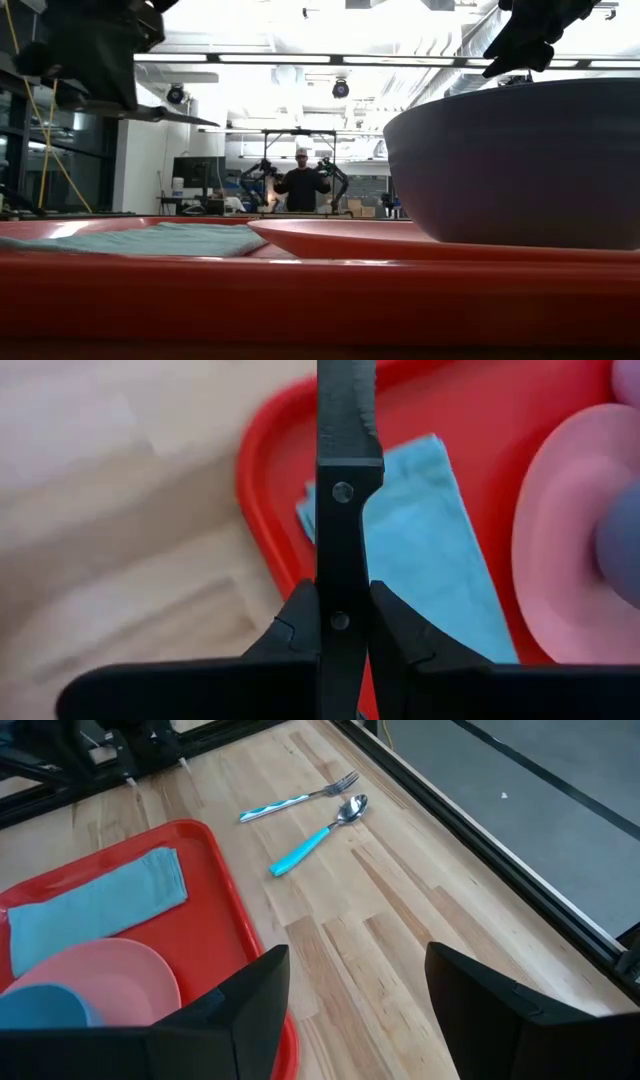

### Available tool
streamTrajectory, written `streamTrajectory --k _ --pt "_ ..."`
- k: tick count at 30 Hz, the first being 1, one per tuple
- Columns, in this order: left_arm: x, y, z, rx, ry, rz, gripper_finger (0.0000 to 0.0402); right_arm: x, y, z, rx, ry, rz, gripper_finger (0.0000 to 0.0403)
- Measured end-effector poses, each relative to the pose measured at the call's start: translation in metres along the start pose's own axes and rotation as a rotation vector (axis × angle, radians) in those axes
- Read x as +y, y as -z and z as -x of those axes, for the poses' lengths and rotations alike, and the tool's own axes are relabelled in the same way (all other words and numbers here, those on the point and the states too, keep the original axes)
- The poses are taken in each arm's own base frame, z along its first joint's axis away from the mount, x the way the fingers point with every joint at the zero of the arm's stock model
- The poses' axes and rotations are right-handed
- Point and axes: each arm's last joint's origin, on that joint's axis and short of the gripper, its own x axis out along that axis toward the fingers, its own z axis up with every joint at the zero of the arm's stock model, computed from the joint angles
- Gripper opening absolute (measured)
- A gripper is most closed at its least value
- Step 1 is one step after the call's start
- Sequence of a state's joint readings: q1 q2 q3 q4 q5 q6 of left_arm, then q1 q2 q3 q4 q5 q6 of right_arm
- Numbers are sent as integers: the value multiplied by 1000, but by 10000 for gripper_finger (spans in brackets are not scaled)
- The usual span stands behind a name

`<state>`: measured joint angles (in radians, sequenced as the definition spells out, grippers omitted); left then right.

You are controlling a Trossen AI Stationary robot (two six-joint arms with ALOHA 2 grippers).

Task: Set up tray
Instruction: Put the black knife on top of the napkin

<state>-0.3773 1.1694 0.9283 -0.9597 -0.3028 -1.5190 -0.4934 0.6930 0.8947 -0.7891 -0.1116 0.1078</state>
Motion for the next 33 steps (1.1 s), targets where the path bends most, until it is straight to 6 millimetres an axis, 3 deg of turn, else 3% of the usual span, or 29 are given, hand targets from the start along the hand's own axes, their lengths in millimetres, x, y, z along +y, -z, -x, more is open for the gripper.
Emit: streamTrajectory --k 9,19,25,27,33 --pt "-26 43 -24 12 51 56 65 0 -1 0 -11 -1 -24 213" --pt "-52 53 -53 -54 36 54 65 2 -9 3 -108 -37 -104 213" --pt "-72 63 -52 -75 116 44 65 5 -14 8 -174 -95 -106 213" --pt "-68 69 -55 -80 53 8 65 6 -16 8 -190 -100 -92 213" --pt "-87 75 -66 -55 90 44 65 7 -15 12 -207 -112 -49 213"
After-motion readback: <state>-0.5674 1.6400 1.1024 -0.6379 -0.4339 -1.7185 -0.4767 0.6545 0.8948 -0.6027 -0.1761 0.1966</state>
